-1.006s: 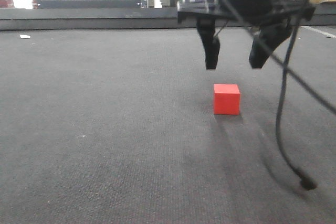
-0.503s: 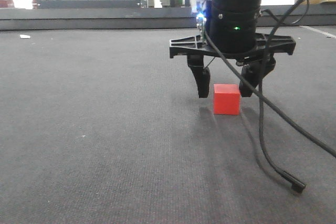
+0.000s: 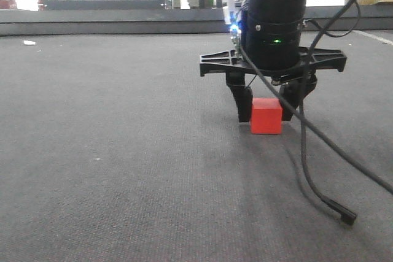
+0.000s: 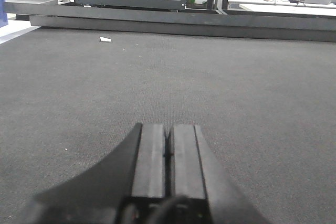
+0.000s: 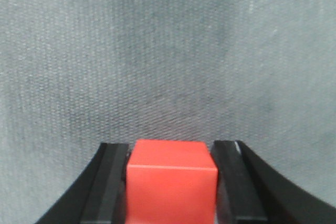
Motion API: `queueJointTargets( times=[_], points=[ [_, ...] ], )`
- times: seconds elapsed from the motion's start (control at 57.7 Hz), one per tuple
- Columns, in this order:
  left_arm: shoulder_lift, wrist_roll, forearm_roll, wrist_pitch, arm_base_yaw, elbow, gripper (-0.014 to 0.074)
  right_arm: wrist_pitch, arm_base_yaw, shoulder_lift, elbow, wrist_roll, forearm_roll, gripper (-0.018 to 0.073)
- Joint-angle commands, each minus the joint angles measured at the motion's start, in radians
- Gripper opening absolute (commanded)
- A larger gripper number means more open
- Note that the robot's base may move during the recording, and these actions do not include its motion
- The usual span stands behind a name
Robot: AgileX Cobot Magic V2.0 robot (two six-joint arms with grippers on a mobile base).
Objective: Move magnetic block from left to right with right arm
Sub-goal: 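Close the right gripper on the red cube and lift it, then hold the red cube in the right gripper while the base turns away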
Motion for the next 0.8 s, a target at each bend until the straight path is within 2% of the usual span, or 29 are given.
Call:
queueJointTargets(
  times=[0.0, 0.225, 0.364, 0.572, 0.78],
  points=[
    [-0.011, -0.006, -0.005, -0.083, 0.002, 0.008, -0.0126, -0.027, -0.028, -0.112, -0.034, -0.089, -0.017, 0.0200],
    [-0.011, -0.006, -0.005, -0.083, 0.002, 0.008, -0.0126, -0.081, -0.120, -0.282, 0.010, -0.404, 0.023, 0.0200],
    [-0.011, -0.006, -0.005, -0.083, 0.002, 0.008, -0.0126, -0.167, -0.199, -0.414, 0.131, -0.516, 0.077, 0.0200],
    [-0.011, -0.006, -0.005, -0.083, 0.002, 0.008, -0.0126, -0.280, -0.296, -0.634, 0.364, -0.607, 0.098, 0.0200],
    [-0.011, -0.006, -0.005, -0.083, 0.002, 0.008, -0.0126, -0.353, -0.317, -0.855, 0.611, -0.615, 0.097, 0.0200]
  ],
)
